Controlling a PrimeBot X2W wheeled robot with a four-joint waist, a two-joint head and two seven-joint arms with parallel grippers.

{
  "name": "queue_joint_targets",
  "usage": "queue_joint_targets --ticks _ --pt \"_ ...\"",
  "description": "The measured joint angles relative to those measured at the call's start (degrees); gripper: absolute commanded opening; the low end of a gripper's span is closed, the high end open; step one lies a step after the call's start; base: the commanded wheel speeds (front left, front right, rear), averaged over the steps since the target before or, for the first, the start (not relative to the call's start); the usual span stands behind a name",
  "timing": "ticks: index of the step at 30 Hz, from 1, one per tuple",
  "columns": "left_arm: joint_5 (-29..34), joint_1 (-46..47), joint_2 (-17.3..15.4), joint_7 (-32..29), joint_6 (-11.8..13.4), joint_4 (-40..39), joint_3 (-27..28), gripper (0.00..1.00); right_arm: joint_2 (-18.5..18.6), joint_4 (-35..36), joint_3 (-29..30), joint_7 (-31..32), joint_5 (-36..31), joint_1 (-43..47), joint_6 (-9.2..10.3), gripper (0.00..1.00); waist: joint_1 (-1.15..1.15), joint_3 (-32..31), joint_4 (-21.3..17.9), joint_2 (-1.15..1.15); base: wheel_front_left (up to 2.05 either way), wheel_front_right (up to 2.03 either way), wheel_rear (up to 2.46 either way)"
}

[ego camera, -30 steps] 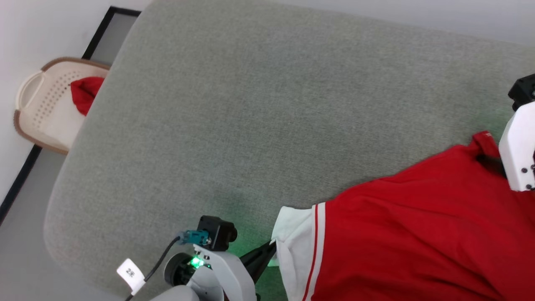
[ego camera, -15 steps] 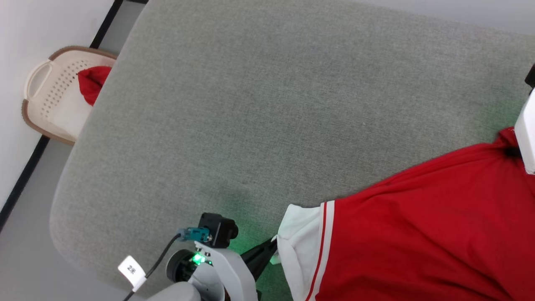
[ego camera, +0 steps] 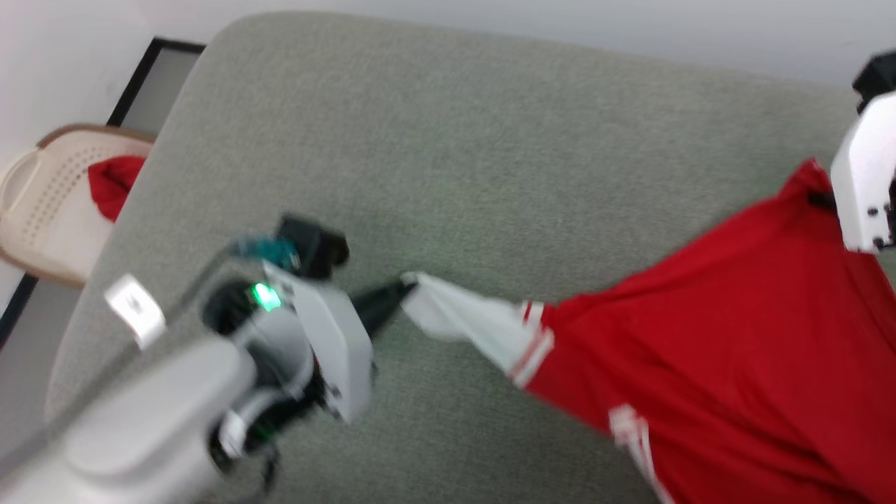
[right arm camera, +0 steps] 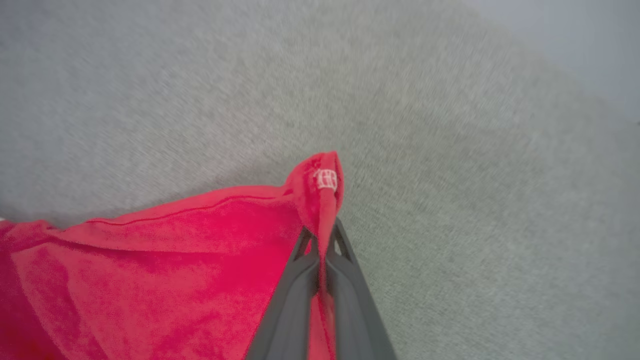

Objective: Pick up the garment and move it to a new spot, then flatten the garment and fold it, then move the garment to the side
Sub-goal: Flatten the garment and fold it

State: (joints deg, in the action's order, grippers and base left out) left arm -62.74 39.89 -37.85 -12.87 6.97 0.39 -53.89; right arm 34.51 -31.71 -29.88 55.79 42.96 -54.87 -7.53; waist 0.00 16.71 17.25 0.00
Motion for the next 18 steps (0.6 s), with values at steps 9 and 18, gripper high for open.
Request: queue_joint_targets --ticks 9,18 --pt "2.0 18.4 -5.3 -12.3 -3.4 1.7 3.4 0.0 -2.5 2.6 -0.9 -7.7 -2.1 -8.1 0.0 0.0 0.0 -3.9 -4.6 0.0 0.0 0.0 0.0" --pt "5.1 34.0 -3.6 -16.8 -9.1 15.9 4.7 0.0 -4.1 -0.1 -4.0 -19.3 -5.6 -16.9 0.0 0.0 0.0 -7.0 -9.9 0.0 0.0 0.0 0.0"
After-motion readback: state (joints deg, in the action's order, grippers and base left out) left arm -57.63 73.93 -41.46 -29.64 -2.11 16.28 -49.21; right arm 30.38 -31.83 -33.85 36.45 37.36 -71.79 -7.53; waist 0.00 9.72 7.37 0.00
